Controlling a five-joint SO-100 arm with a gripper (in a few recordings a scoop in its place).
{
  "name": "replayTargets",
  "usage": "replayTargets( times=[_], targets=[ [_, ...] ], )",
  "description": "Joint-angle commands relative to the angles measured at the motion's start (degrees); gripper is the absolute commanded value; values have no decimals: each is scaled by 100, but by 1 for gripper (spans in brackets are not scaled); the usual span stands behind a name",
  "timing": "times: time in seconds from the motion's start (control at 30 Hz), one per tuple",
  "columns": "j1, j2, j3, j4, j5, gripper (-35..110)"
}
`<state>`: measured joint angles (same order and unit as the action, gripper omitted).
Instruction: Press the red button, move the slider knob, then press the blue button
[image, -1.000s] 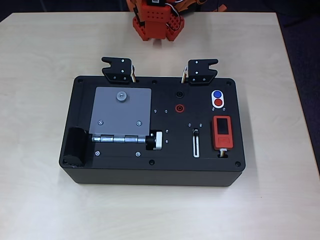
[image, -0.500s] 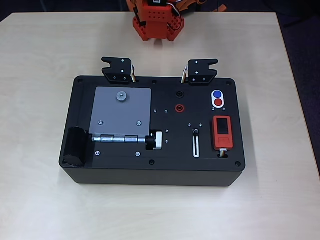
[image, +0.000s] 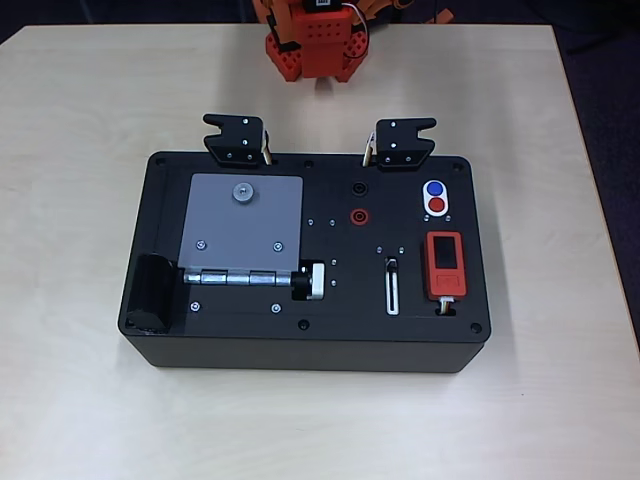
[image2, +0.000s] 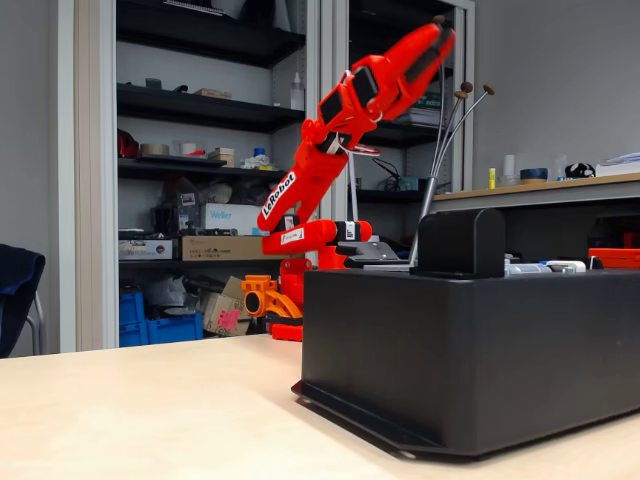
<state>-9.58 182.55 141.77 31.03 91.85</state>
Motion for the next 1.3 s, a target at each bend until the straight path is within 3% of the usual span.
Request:
replayTargets(
  times=[0.0, 0.3, 0.63, 1.07, 1.27],
  targets=[
    [-229, -905, -967, 861, -536, 8],
    [-545, -3217, -3234, 2391, -1301, 7],
    [-580, -4746, -4482, 4755, -396, 8],
    [-765, -6671, -5801, 5168, -404, 9],
    [-1055, -7260, -5836, 4781, -167, 9]
  ],
)
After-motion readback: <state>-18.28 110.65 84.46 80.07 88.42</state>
